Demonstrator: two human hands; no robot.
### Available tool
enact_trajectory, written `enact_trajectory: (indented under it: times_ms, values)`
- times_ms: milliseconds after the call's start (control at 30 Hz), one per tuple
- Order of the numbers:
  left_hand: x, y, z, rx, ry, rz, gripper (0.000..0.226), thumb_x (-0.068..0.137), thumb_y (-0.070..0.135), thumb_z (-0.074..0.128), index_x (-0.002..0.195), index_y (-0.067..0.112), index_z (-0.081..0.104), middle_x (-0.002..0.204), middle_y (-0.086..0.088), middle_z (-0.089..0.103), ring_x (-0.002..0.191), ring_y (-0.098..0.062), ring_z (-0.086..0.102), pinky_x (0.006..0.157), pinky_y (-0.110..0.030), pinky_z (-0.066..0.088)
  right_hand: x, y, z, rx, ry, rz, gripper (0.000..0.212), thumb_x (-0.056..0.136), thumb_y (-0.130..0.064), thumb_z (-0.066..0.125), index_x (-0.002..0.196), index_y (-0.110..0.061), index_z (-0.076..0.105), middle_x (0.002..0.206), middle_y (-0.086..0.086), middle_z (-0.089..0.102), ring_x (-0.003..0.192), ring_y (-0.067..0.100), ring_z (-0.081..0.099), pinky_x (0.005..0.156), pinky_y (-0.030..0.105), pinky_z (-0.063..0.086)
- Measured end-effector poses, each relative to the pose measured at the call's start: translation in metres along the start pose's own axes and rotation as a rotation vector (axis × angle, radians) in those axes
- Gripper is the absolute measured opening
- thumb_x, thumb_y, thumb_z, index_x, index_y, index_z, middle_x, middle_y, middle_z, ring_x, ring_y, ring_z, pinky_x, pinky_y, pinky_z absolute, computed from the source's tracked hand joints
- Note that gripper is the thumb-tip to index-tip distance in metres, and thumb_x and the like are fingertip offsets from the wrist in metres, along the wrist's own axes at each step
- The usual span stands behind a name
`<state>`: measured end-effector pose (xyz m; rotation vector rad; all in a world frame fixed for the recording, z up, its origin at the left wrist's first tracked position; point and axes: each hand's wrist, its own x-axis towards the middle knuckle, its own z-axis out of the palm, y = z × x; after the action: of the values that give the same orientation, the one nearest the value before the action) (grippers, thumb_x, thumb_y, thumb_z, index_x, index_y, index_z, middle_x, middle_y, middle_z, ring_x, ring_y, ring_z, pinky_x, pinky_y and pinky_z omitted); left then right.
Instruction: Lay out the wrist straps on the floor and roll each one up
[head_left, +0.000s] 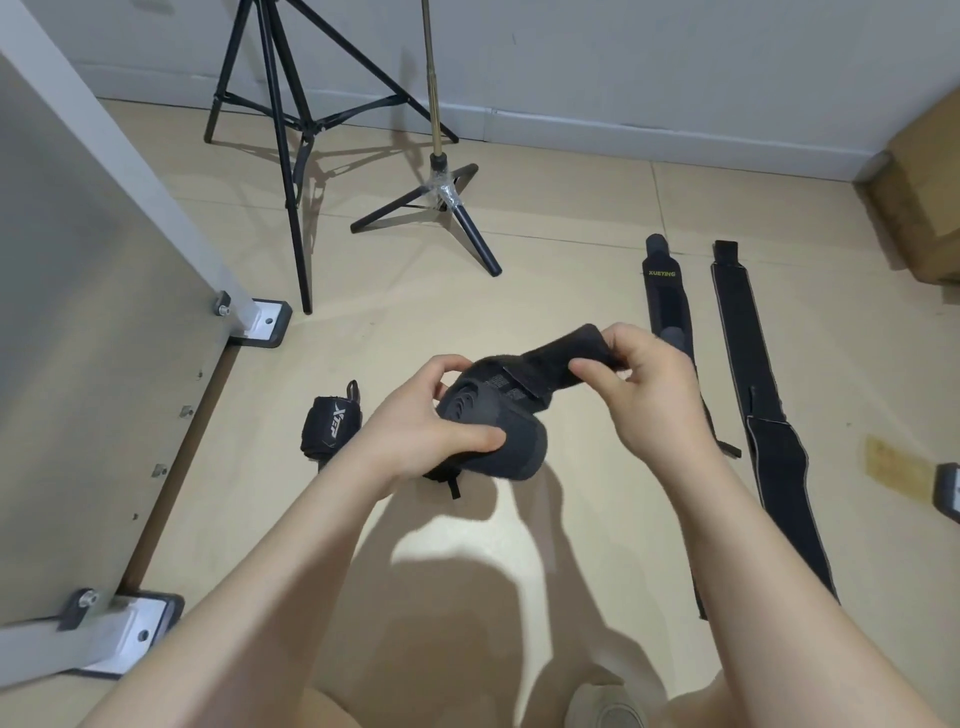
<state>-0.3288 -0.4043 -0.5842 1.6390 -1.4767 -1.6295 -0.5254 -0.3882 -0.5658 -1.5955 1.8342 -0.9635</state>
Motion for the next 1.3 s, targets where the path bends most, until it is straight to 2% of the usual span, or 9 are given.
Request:
enact_trajectory:
  times_ms: [200,300,433,700,900,1033,1100,1167,1300]
  values:
    - [0.008,0.009,0.015,-0.314,0.140,-0.011,0.041,0.078,0.021,0.074,0.114,0.030,0.058,0.080,0.004,0.058,0.072,-0.012,0.066,0.071,-0.036,0.060,-0.016,-0.014,0.018,0.050,0.053,-0.263,0.007,0.078,-0.013,0.063,0.072,-0.010,0.062,0.071,-0.016,0.051,0.072,-0.003,0.050,0.063,0.014,0.039]
    - [0.009,0.005,0.009,-0.328,0.105,-0.100,0.032,0.080,0.022,0.072,0.110,0.025,0.061,0.076,0.001,0.063,0.066,-0.013,0.066,0.071,-0.036,0.060,-0.018,-0.006,0.022,0.040,-0.112,-0.273,0.007,0.079,-0.011,0.062,0.074,-0.008,0.063,0.083,-0.006,0.056,0.075,0.011,0.054,0.068,0.030,0.045]
    - [0.011,-0.001,-0.002,-0.443,-0.031,-0.221,0.028,0.085,0.026,0.066,0.112,0.020,0.061,0.085,0.001,0.070,0.072,-0.011,0.068,0.059,-0.029,0.057,-0.018,0.001,0.027,0.062,-0.334,-0.208,0.016,0.085,0.000,0.061,0.075,-0.012,0.059,0.116,-0.010,0.053,0.093,0.010,0.058,0.081,0.030,0.050]
    - [0.012,-0.004,0.002,-0.541,-0.029,-0.269,0.031,0.086,0.041,0.062,0.108,0.019,0.064,0.087,0.001,0.069,0.072,-0.008,0.069,0.069,-0.032,0.059,-0.016,0.007,0.038,-0.088,-0.292,-0.288,0.007,0.084,0.000,0.063,0.081,-0.006,0.061,0.137,0.006,0.052,0.120,0.019,0.053,0.088,0.033,0.048]
    - [0.011,-0.004,0.007,-0.538,-0.149,-0.216,0.029,0.084,0.026,0.067,0.112,0.019,0.062,0.096,0.001,0.073,0.086,-0.012,0.070,0.078,-0.032,0.057,-0.009,0.010,0.038,-0.090,-0.292,-0.327,0.004,0.079,-0.015,0.066,0.077,-0.013,0.065,0.132,-0.001,0.055,0.117,0.025,0.055,0.089,0.032,0.046]
    - [0.016,-0.004,0.001,-0.601,-0.112,-0.172,0.040,0.082,0.018,0.069,0.120,0.017,0.059,0.102,-0.004,0.072,0.087,-0.016,0.071,0.070,-0.030,0.058,-0.008,0.000,0.029,0.232,-0.350,-0.143,0.018,0.070,-0.039,0.069,0.081,-0.026,0.071,0.128,-0.015,0.054,0.114,0.003,0.054,0.090,0.016,0.040]
    - [0.019,-0.001,-0.002,-0.609,-0.080,-0.138,0.043,0.080,0.014,0.070,0.121,0.018,0.057,0.104,-0.004,0.072,0.091,-0.020,0.070,0.078,-0.035,0.057,-0.004,-0.001,0.027,0.405,-0.239,0.000,0.025,0.073,-0.033,0.071,0.096,-0.033,0.061,0.129,-0.014,0.052,0.119,0.001,0.049,0.099,0.024,0.040]
    - [0.022,0.000,-0.002,-0.605,-0.055,-0.102,0.046,0.079,0.010,0.071,0.121,0.019,0.055,0.101,-0.004,0.072,0.092,-0.023,0.070,0.083,-0.040,0.056,-0.001,0.002,0.028,0.422,-0.244,0.130,0.058,0.080,-0.020,0.073,0.124,-0.037,0.041,0.138,-0.011,0.040,0.127,0.004,0.040,0.106,0.029,0.036]
    - [0.023,-0.003,-0.002,-0.594,-0.053,-0.104,0.051,0.077,0.013,0.073,0.123,0.018,0.053,0.105,-0.008,0.071,0.092,-0.025,0.070,0.084,-0.042,0.056,-0.002,0.006,0.033,0.529,-0.467,0.232,0.075,0.081,-0.006,0.071,0.138,-0.032,0.030,0.119,-0.016,0.050,0.098,-0.007,0.060,0.089,0.021,0.051]
